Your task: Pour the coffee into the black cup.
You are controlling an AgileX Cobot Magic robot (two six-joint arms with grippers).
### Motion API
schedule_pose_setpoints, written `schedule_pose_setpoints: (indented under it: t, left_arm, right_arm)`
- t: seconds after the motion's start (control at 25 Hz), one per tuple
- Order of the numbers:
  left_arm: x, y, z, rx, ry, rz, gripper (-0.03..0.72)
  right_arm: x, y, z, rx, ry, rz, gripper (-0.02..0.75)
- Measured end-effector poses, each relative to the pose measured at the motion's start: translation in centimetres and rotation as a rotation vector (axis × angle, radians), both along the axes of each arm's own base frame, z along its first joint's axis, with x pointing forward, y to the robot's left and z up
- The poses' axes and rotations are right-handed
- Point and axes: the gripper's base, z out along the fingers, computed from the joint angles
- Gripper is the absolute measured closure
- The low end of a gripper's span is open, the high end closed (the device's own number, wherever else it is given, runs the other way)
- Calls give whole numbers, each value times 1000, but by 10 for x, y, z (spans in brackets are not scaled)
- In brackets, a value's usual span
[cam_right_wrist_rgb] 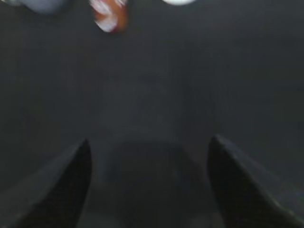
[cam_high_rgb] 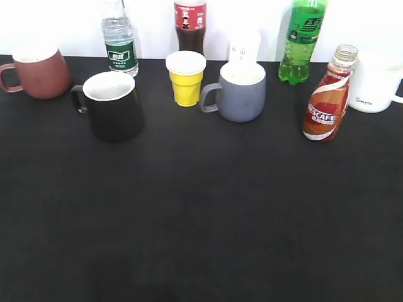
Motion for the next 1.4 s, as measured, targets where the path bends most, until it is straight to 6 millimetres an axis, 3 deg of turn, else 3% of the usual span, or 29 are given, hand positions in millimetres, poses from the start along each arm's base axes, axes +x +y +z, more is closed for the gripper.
schedule_pose_setpoints:
  t: [0.44, 0.8, 1.08, 1.4]
  left_arm:
    - [0, 0, 0, 0, -8, -1, 452]
    - [0, 1, 0, 0, -12, 240, 452]
    - [-12, 1, 0, -9, -89, 311, 452]
    - [-12, 0, 0, -6, -91, 341, 453]
  right_arm:
    - [0, 0, 1, -7, -12, -6, 148]
    - [-17, -2, 2, 2, -129, -143, 148]
    - [-17, -2, 2, 2, -129, -143, 148]
    - [-17, -2, 1, 1, -128, -143, 148]
